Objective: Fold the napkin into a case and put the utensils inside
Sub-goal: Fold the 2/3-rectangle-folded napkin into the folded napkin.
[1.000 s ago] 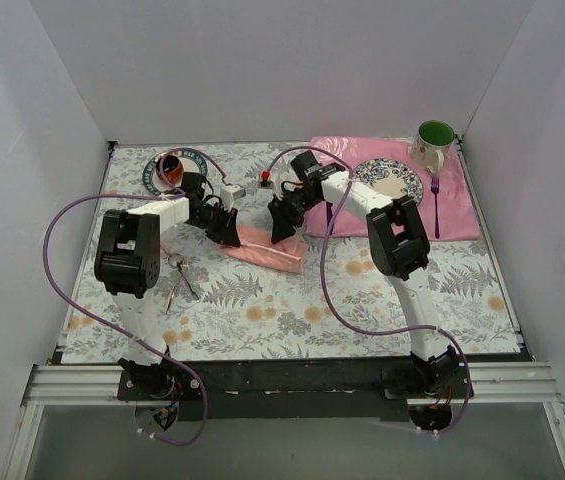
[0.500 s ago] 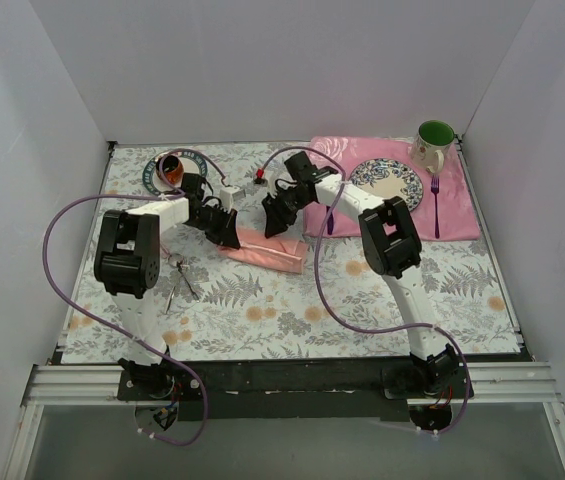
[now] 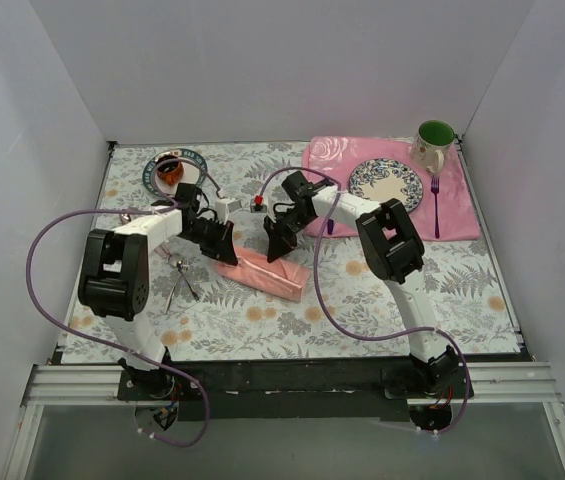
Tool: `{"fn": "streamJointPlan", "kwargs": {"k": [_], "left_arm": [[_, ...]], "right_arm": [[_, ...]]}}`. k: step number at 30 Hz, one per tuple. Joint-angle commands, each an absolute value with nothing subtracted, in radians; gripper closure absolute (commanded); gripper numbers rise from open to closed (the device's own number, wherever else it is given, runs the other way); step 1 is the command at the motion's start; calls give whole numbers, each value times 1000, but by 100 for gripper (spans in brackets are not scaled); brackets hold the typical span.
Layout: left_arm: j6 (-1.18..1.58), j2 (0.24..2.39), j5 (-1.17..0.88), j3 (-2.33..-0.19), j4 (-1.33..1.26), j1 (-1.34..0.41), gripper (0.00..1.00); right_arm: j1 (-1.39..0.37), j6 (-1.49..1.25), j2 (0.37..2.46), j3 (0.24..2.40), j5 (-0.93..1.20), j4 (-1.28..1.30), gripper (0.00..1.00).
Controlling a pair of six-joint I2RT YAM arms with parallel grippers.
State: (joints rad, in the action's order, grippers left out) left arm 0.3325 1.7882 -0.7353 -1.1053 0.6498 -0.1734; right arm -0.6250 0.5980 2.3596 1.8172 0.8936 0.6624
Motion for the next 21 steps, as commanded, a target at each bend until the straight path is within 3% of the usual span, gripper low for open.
{"fn": "streamJointPlan", "kwargs": {"k": [1, 15, 21], "left_arm": [[438, 1683, -790, -1114, 663, -187, 100], [534, 1793, -766, -1135, 531, -193, 100], [578, 1848, -707, -1131, 525, -193, 100]], "right_arm": [[-641, 709, 2290, 1756, 913, 724, 86], [-641, 729, 2313, 1819, 940, 765, 86], [-637, 712, 2289, 1848, 939, 801, 74]]}}
